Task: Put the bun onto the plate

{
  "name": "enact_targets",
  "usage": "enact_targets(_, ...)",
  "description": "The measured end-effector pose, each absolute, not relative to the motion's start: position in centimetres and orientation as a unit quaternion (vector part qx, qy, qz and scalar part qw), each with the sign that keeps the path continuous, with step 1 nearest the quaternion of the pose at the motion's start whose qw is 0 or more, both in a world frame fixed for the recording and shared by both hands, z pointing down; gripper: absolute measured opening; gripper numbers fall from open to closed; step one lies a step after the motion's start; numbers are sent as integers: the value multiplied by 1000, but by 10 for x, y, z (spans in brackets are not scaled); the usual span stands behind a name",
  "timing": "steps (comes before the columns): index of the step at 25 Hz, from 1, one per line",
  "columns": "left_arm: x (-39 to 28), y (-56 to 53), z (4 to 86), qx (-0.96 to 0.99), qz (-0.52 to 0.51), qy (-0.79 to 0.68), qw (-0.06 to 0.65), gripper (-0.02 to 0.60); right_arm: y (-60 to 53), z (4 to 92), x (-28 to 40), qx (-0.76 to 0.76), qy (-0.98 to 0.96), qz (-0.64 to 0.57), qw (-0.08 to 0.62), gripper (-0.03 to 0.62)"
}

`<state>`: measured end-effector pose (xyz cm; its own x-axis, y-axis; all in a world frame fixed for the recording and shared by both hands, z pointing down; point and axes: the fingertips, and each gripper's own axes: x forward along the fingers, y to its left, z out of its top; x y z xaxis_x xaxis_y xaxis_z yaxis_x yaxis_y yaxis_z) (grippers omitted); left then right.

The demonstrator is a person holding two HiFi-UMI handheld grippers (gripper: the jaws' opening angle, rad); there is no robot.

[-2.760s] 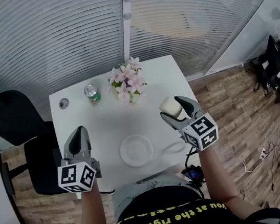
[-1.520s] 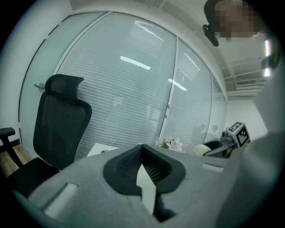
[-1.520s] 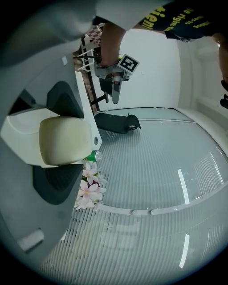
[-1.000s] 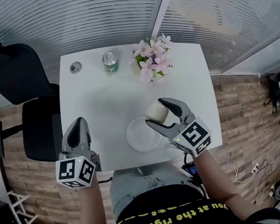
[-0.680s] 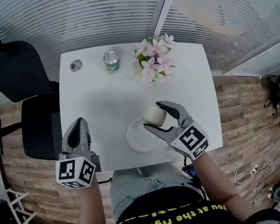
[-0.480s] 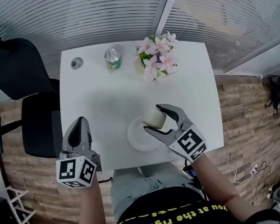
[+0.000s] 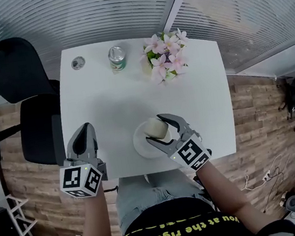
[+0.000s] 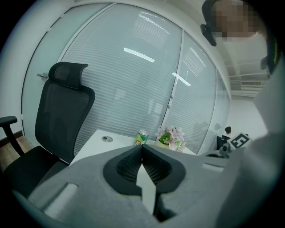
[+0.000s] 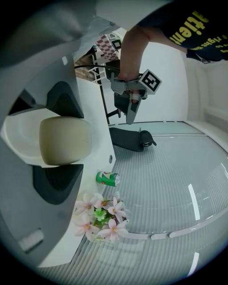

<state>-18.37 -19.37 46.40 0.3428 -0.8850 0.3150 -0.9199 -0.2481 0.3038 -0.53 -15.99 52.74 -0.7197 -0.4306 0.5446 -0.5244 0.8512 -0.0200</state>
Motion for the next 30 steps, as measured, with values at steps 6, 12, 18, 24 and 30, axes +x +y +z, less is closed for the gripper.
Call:
enact_targets(6,-182,-191,475,788,46,-569,231,0,-154,547,-8,255,-921,98,277,331)
enact_targets(12,-182,-188,481,785,52,-570,237,1,-146,567,-15,239,-921,99,292,331)
enact_targets(18,-180,-187,487,783,56,-570,243,0,-139,587,-13,234,-914,94,317,331)
enact_targets(24,-180,-187,491,782,59,-570,246,2,-131,602,-14,225,-912,99,329,331)
enact_targets(30,-178,-188,493,783,62,-567,248,1,-124,614,-13,225,-909,105,336,331)
